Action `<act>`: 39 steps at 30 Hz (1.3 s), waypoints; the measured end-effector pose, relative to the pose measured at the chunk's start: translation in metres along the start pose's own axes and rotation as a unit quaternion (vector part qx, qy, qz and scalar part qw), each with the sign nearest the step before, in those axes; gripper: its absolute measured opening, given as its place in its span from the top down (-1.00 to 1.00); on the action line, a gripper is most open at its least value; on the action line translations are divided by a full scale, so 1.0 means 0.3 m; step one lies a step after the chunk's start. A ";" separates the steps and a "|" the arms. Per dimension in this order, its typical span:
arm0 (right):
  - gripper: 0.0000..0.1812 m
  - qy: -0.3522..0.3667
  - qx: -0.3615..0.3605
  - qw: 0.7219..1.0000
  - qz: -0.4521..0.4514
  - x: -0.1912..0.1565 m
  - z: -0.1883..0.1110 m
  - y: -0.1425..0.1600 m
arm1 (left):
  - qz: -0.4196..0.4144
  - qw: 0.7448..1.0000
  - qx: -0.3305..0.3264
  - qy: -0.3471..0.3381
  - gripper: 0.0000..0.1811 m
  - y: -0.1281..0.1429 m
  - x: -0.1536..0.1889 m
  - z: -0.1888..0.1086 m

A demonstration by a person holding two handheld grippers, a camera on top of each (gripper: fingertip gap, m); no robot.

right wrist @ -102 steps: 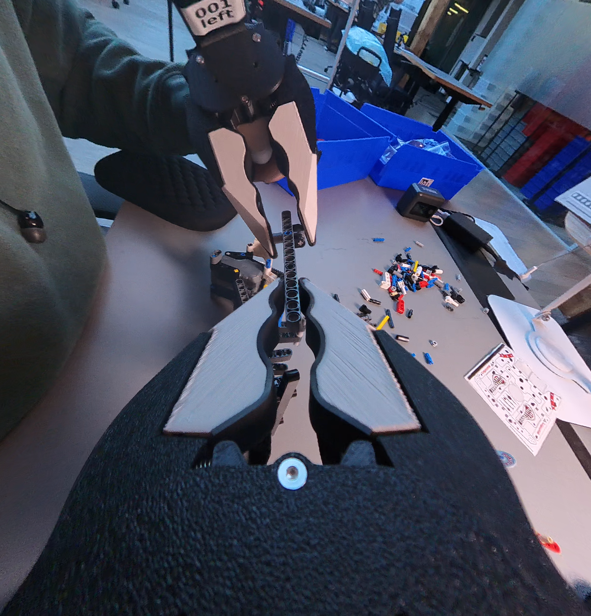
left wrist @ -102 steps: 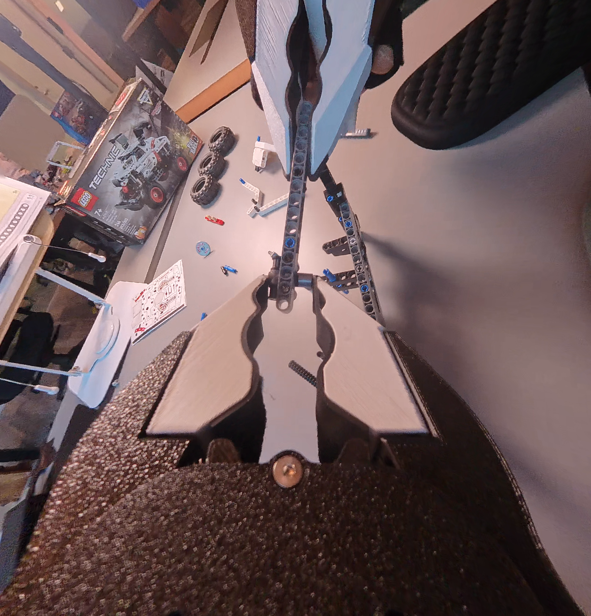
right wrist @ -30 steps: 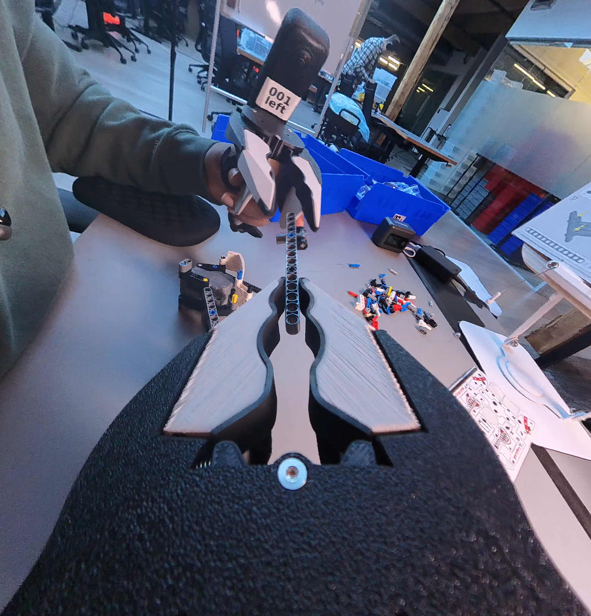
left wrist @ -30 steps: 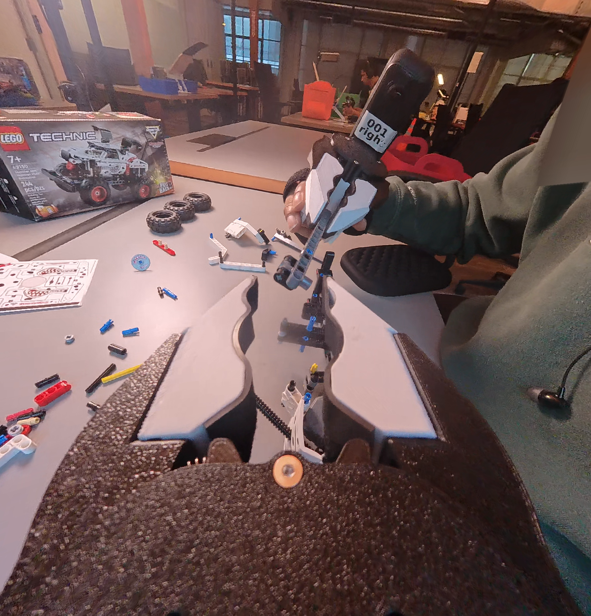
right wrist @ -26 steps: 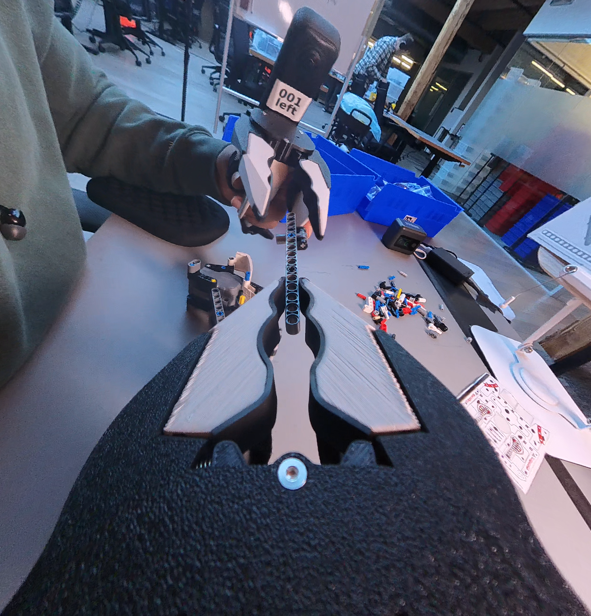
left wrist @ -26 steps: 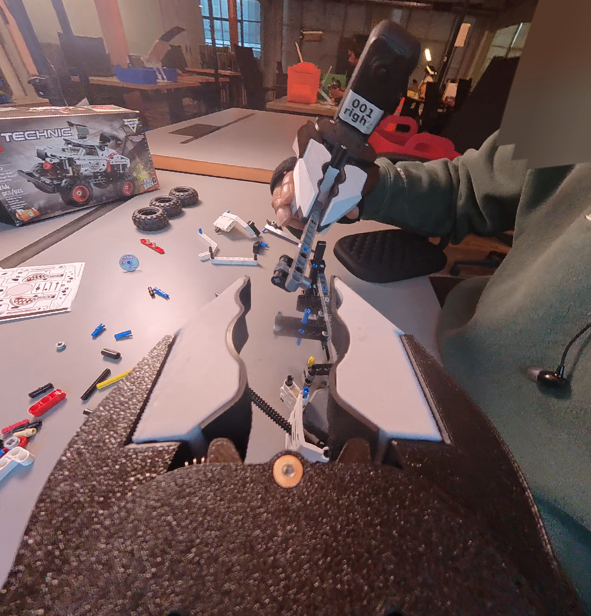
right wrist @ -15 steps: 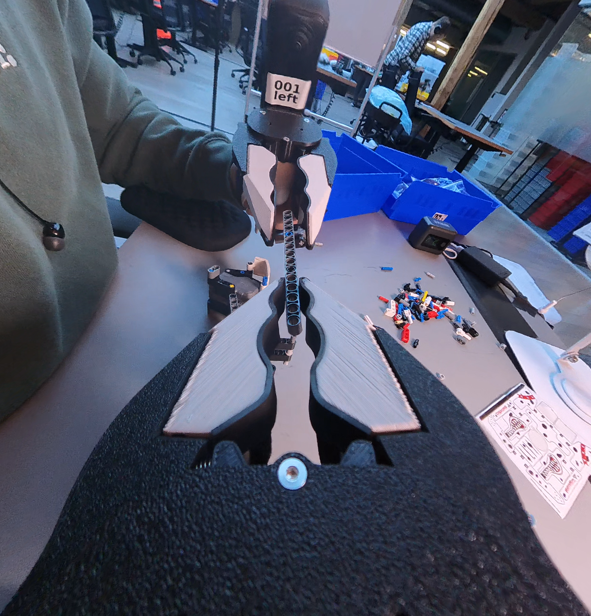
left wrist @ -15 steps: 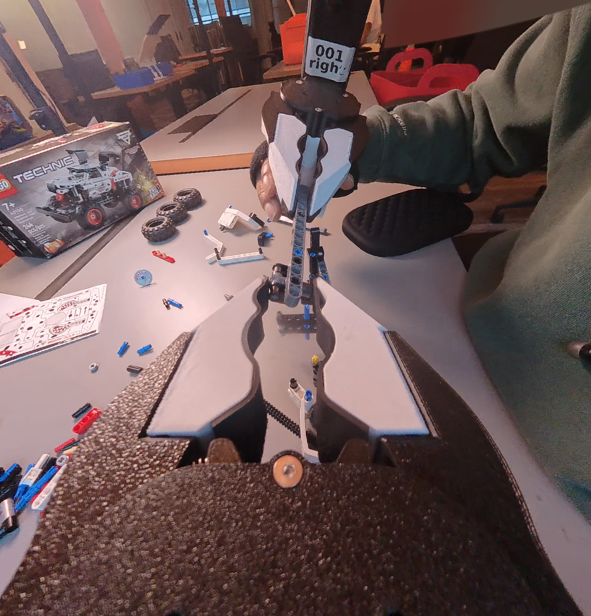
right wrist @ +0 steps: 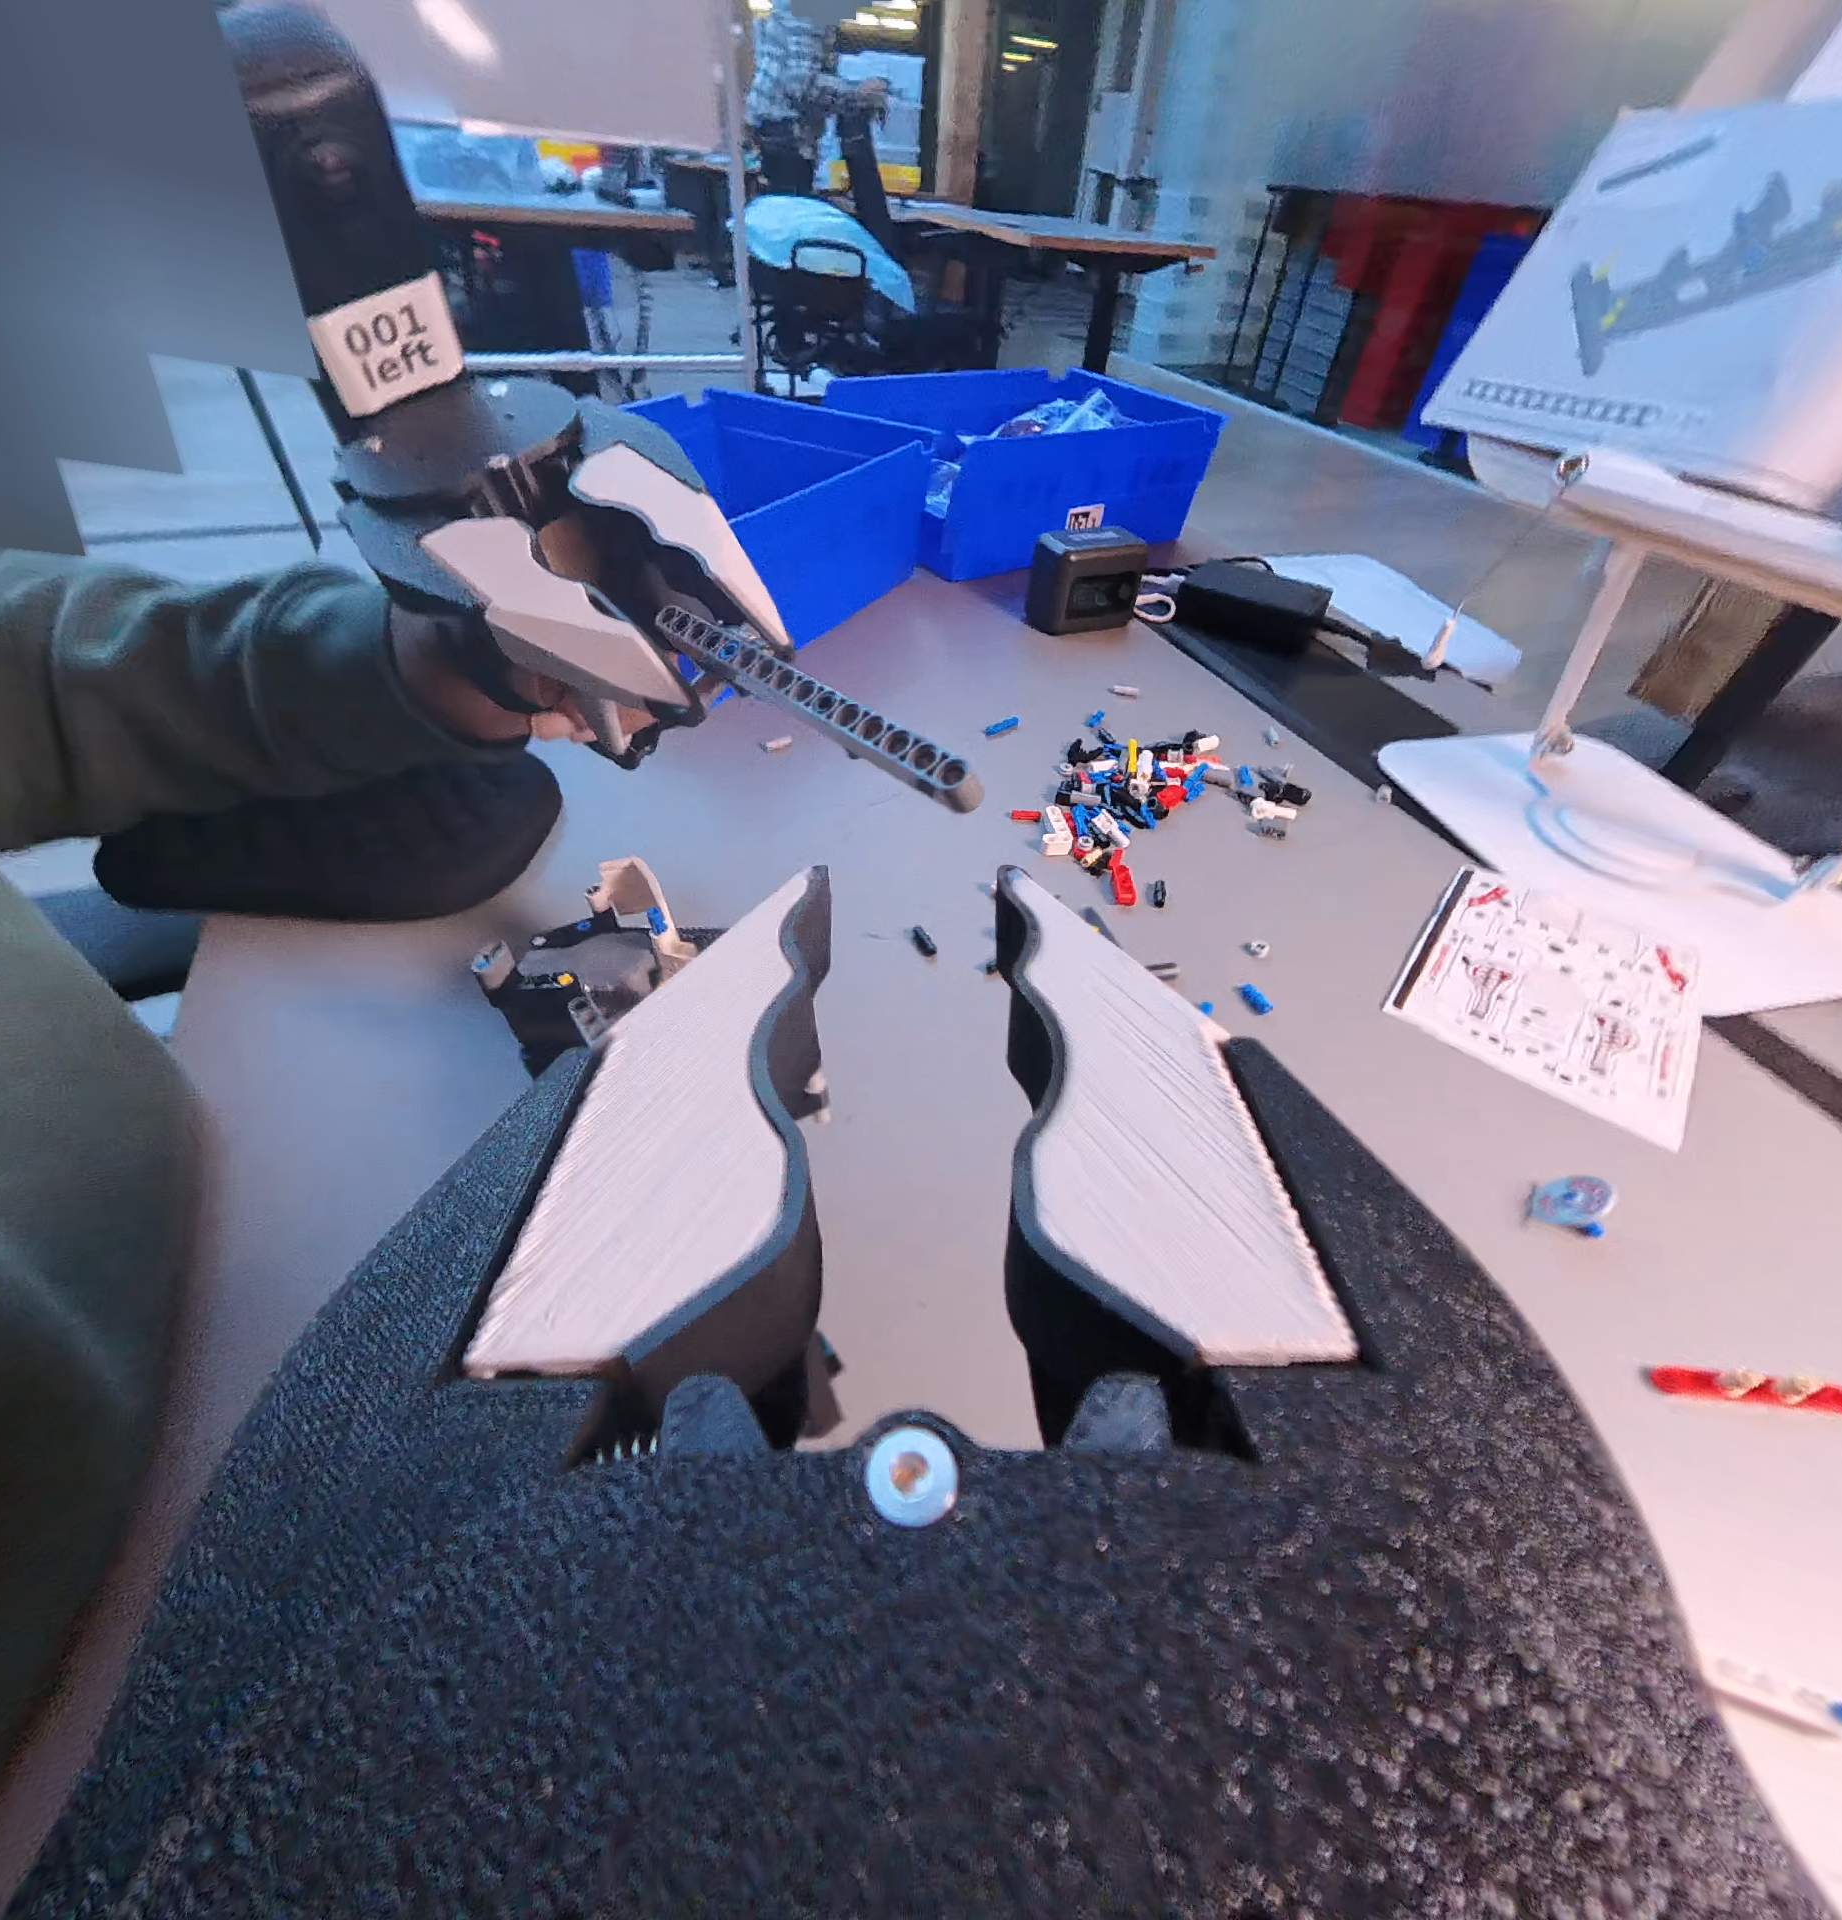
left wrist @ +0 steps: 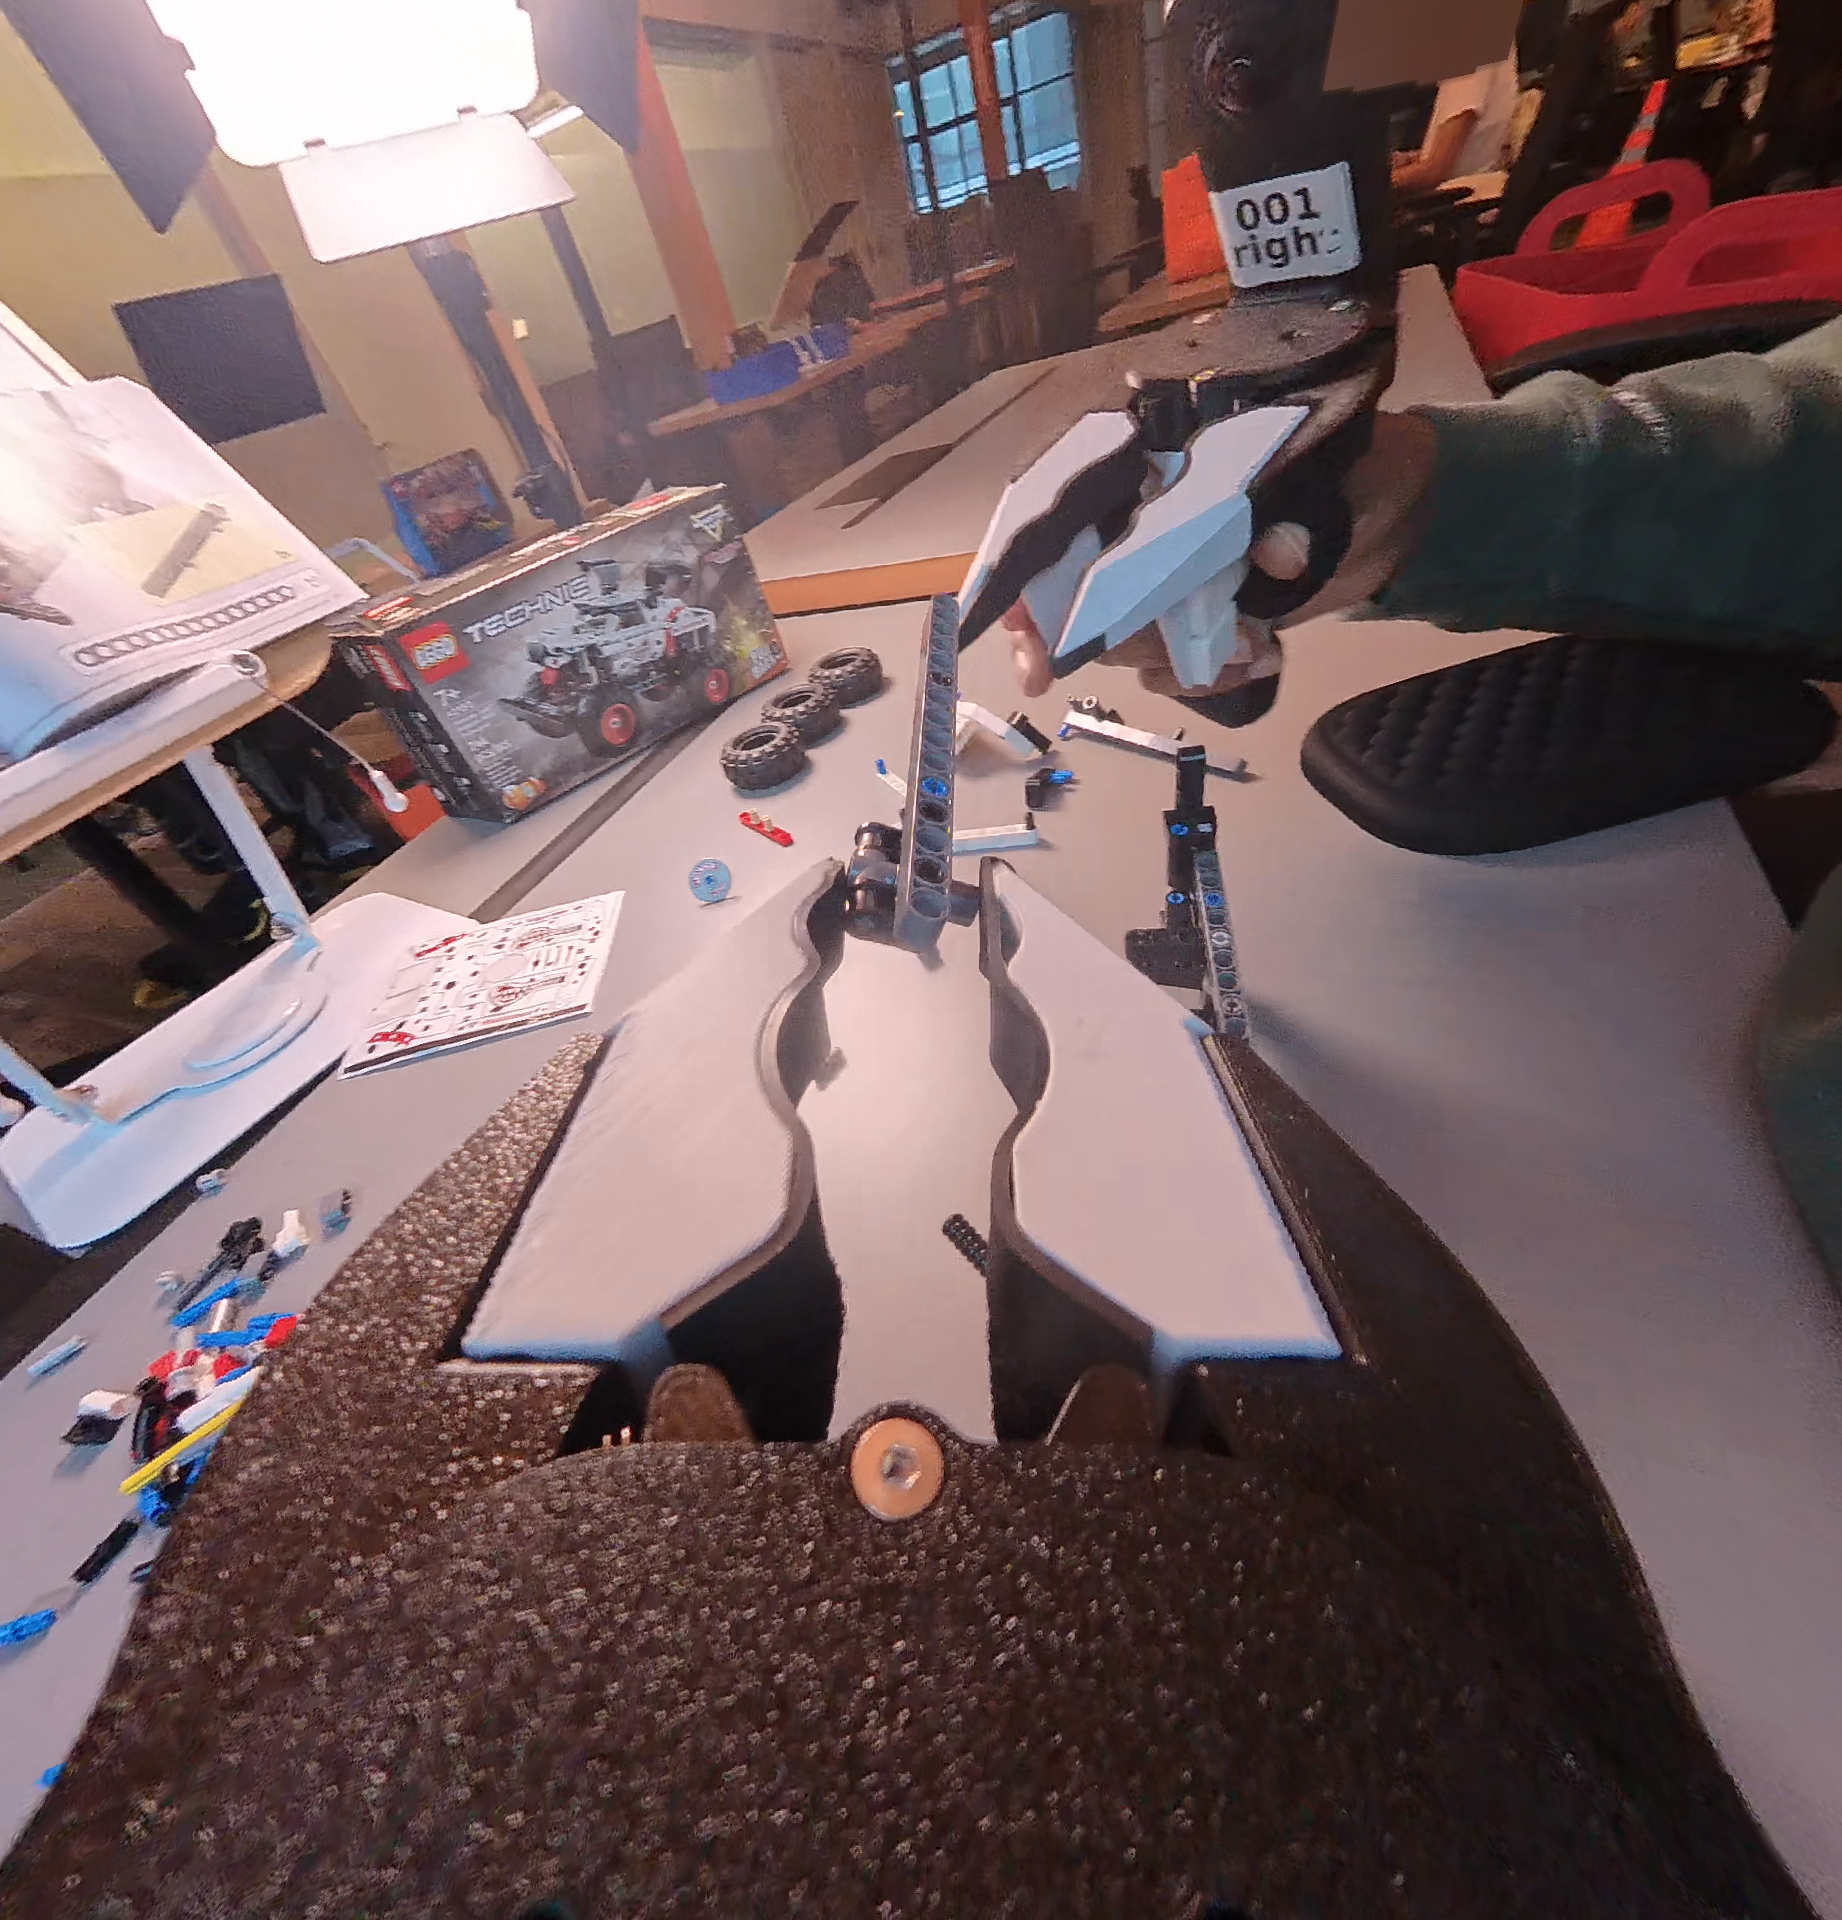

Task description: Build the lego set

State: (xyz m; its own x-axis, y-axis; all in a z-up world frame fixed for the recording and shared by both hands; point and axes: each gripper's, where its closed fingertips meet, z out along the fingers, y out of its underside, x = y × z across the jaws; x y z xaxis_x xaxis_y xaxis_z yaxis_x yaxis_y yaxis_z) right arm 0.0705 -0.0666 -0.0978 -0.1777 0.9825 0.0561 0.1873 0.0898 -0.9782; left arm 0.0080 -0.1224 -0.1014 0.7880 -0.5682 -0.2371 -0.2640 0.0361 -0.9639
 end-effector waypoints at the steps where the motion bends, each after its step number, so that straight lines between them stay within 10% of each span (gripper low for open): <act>1: 0.65 0.005 0.002 1.000 0.025 -0.005 0.000 -0.003 | 0.004 1.000 0.001 -0.009 0.72 -0.002 -0.008 0.000; 11: 0.63 -0.034 0.013 0.950 0.309 0.006 0.057 -0.049 | 0.171 0.979 -0.017 -0.106 0.72 -0.015 -0.002 0.014; 20: 0.88 -0.084 0.037 0.925 0.368 -0.001 0.067 -0.047 | 0.302 0.940 -0.052 -0.153 0.72 0.007 0.007 0.026; 39: 1.00 -0.160 0.087 0.946 0.268 0.016 0.081 -0.157 | -0.007 0.999 0.006 0.037 1.00 0.043 -0.013 -0.060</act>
State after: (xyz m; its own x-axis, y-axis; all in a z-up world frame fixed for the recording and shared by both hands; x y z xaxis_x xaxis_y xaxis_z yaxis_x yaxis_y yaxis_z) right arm 0.0373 -0.0701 -0.0564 -0.3899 0.7775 -0.4934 0.1771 -0.4626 -0.8687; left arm -0.0084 -0.1345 -0.1107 0.7479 -0.6280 -0.2151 -0.2464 0.0383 -0.9684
